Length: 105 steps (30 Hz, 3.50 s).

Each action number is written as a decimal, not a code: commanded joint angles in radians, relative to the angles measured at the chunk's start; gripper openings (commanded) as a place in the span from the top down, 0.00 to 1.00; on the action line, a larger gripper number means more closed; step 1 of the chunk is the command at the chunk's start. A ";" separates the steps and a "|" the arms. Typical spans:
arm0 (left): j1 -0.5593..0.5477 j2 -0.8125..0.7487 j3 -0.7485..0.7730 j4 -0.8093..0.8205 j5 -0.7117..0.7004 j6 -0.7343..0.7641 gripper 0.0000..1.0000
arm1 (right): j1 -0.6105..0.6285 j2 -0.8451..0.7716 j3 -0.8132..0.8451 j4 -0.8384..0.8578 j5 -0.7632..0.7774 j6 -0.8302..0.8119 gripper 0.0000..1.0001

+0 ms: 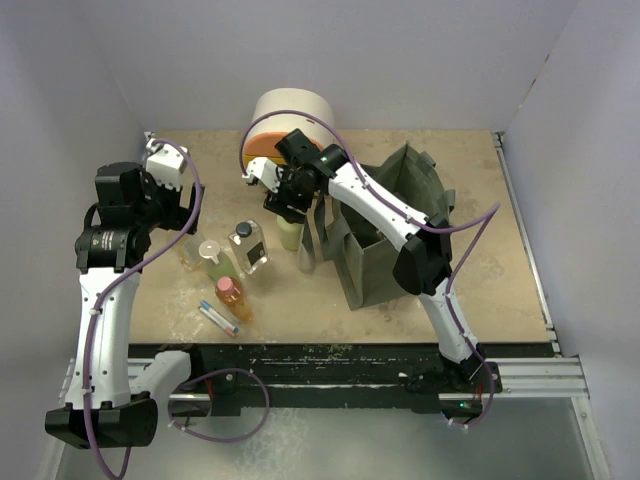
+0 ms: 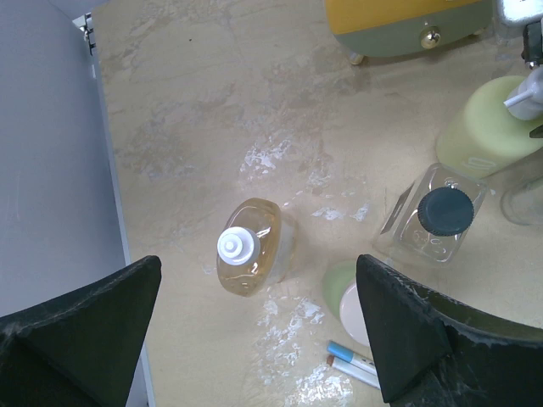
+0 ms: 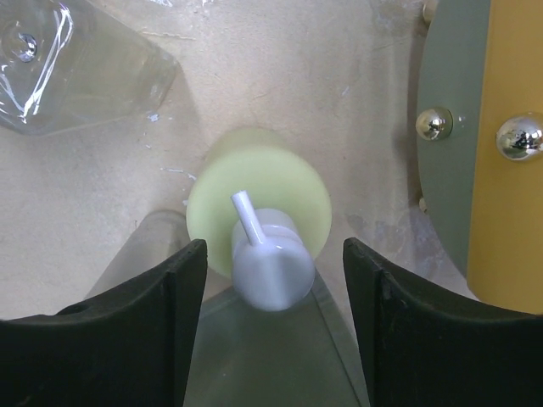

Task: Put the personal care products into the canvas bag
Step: Pick up the care product from the center of the board.

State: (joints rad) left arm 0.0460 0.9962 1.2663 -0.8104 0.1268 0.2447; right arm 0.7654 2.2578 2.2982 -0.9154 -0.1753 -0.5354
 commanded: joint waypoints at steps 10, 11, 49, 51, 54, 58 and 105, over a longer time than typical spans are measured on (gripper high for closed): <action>0.008 -0.025 0.033 0.024 0.020 -0.008 0.01 | -0.002 -0.003 0.033 -0.008 -0.026 0.010 0.42; 0.009 -0.025 0.032 0.024 0.021 -0.008 0.01 | -0.001 -0.003 0.033 -0.006 -0.027 0.011 0.42; 0.009 -0.047 -0.021 0.042 0.033 0.006 0.01 | -0.001 0.014 0.053 0.005 -0.052 0.021 0.53; 0.008 -0.048 -0.020 0.042 0.034 0.008 0.01 | -0.001 0.011 0.058 0.001 -0.052 0.022 0.52; 0.010 -0.049 -0.020 0.041 0.034 0.007 0.01 | -0.001 0.007 0.062 -0.005 -0.048 0.020 0.50; 0.009 -0.051 -0.021 0.042 0.034 0.008 0.01 | -0.002 0.002 0.058 -0.008 -0.039 0.014 0.47; 0.008 0.009 0.036 0.032 0.073 0.025 0.01 | 0.000 -0.369 0.317 0.050 -0.063 0.059 1.00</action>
State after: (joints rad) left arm 0.0460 0.9997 1.2682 -0.8089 0.1558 0.2539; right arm 0.7654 2.0281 2.5240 -0.9665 -0.2222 -0.4767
